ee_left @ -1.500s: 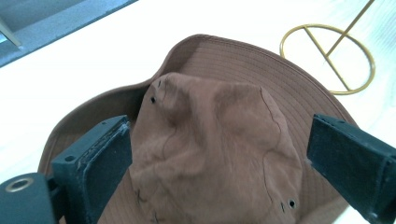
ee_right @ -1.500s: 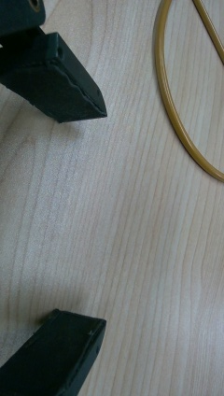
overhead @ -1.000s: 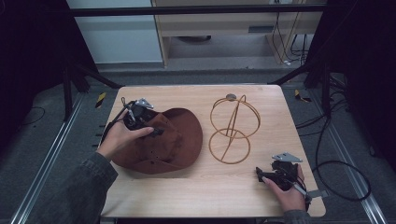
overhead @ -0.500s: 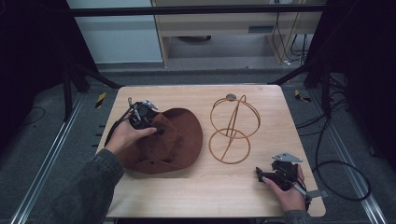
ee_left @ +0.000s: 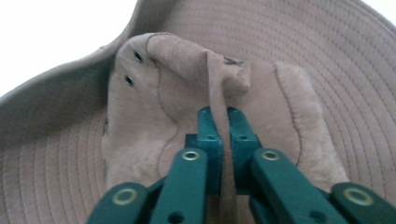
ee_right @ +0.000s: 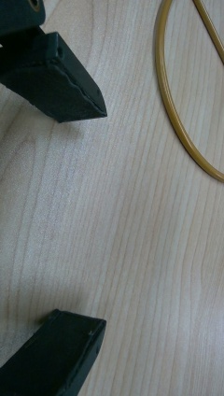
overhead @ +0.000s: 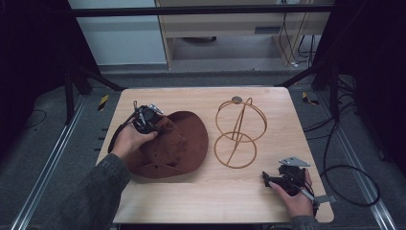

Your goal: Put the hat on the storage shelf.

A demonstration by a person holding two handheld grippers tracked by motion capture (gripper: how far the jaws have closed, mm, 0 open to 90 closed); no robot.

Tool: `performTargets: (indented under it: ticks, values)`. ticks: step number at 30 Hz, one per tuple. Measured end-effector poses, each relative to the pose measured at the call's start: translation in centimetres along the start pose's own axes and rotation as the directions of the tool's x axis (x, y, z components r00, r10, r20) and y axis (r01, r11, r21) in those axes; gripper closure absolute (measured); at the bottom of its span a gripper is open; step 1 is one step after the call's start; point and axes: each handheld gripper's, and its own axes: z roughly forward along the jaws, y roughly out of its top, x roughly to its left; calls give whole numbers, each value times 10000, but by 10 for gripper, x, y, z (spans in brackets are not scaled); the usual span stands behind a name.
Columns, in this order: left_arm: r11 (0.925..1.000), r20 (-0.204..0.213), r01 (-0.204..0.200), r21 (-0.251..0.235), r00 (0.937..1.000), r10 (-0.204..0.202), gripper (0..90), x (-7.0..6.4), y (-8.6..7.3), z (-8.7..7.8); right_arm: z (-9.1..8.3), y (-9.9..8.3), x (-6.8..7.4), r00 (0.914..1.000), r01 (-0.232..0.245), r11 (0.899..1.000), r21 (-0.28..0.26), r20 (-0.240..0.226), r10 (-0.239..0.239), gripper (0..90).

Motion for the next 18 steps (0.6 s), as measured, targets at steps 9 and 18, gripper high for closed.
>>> performTargets:
  ticks: [9, 18]
  values:
    - [9995, 114, -145, -282, 9998, 148, 884, -1, -5, -20, 0, 0, 0, 10000, -5, 10000, 1, 1, 5, 21]
    - [9977, 157, -456, -496, 9988, 464, 882, -10, -2, -49, 0, 0, 0, 10000, -1, 10000, 11, 26, 1, 21]
